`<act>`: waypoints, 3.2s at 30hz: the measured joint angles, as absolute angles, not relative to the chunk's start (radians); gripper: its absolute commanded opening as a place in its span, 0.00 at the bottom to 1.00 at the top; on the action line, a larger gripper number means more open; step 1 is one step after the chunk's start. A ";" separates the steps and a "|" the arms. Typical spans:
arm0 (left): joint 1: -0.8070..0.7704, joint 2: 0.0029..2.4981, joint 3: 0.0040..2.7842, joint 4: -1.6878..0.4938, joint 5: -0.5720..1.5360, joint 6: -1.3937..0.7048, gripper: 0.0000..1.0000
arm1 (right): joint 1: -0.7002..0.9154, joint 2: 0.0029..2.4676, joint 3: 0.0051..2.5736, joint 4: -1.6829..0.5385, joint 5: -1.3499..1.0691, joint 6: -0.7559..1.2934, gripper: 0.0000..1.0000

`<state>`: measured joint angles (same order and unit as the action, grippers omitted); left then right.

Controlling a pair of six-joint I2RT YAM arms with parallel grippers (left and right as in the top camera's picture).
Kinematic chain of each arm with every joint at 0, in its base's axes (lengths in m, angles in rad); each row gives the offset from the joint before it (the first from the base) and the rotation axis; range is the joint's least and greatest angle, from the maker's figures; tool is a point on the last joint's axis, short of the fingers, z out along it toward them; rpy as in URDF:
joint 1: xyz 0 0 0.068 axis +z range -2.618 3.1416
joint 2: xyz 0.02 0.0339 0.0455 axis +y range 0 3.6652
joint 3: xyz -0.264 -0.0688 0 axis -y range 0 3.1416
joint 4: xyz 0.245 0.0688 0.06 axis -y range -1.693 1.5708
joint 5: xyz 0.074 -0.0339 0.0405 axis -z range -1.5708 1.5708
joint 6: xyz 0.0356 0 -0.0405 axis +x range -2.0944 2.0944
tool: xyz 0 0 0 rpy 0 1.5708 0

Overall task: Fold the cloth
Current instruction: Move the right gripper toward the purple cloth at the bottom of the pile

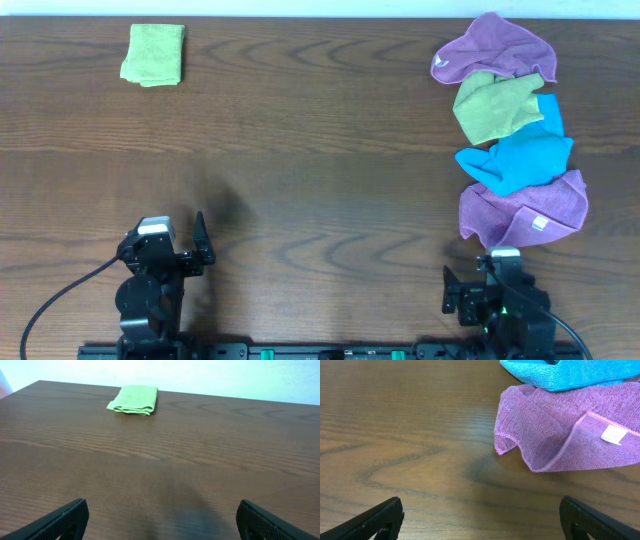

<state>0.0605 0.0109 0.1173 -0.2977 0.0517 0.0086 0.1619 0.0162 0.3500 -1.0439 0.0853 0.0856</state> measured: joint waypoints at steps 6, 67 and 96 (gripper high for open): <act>0.060 0.011 0.117 -0.298 0.052 0.009 0.95 | 0.162 0.016 0.350 -1.044 0.085 0.086 0.99; 0.060 0.011 0.117 -0.298 0.052 0.009 0.95 | 0.162 0.017 0.343 -0.738 0.077 0.086 0.99; 0.060 0.010 0.116 -0.294 0.048 0.009 0.95 | -0.019 0.960 0.674 -0.669 0.149 0.387 0.99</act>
